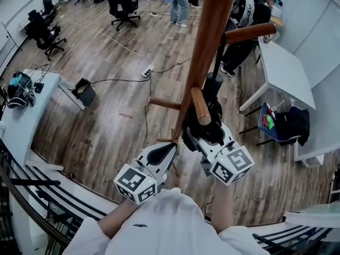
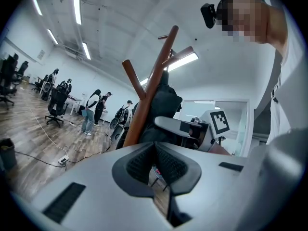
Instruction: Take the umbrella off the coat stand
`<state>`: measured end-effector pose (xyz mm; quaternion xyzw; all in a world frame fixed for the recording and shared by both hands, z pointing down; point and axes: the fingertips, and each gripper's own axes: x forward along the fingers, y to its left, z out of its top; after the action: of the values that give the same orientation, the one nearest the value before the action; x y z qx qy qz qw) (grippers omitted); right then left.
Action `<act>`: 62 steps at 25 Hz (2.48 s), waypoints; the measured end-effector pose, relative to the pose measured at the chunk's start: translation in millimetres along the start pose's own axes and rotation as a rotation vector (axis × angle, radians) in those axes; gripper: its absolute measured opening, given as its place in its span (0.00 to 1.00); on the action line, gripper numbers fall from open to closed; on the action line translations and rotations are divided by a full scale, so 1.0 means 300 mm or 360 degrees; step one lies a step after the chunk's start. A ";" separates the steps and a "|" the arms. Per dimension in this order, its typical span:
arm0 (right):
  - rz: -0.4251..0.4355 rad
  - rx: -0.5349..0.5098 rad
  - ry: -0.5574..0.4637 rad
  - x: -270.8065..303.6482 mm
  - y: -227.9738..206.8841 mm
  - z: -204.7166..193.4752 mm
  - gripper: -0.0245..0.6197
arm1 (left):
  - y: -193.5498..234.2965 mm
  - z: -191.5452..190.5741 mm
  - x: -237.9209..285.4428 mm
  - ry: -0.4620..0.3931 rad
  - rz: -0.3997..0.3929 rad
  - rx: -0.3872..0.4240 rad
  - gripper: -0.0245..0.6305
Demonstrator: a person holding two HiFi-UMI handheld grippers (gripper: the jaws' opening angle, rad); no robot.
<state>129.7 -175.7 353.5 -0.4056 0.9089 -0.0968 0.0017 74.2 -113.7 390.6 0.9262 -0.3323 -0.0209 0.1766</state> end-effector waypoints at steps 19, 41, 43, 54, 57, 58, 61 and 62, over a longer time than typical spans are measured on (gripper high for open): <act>-0.0134 0.0071 -0.0062 -0.088 0.037 0.018 0.45 | -0.080 0.048 0.010 0.0016 -0.0063 0.0044 0.07; -0.0150 -0.0029 -0.0186 -0.169 0.021 0.181 0.45 | -0.166 0.157 0.084 0.0005 -0.0127 0.0095 0.07; -0.0155 -0.0029 -0.0191 -0.173 0.023 0.178 0.45 | -0.173 0.156 0.086 0.0008 -0.0144 0.0101 0.07; -0.0179 -0.0011 -0.0227 -0.192 0.002 0.197 0.45 | -0.188 0.163 0.117 0.0005 -0.0186 0.0102 0.07; -0.0187 -0.0023 -0.0227 -0.191 0.002 0.204 0.45 | -0.187 0.168 0.118 -0.0001 -0.0194 0.0102 0.07; -0.0189 -0.0024 -0.0230 -0.191 0.002 0.207 0.45 | -0.185 0.169 0.119 -0.0004 -0.0197 0.0100 0.07; -0.0194 -0.0029 -0.0239 -0.193 0.004 0.218 0.45 | -0.185 0.175 0.121 -0.0016 -0.0206 0.0103 0.07; -0.0195 -0.0029 -0.0243 -0.195 0.004 0.219 0.45 | -0.185 0.176 0.122 -0.0019 -0.0209 0.0105 0.07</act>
<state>173.4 -143.2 284.2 -0.4666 0.8805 -0.0573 0.0612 128.3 -113.2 325.0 0.9512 -0.2725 -0.0271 0.1424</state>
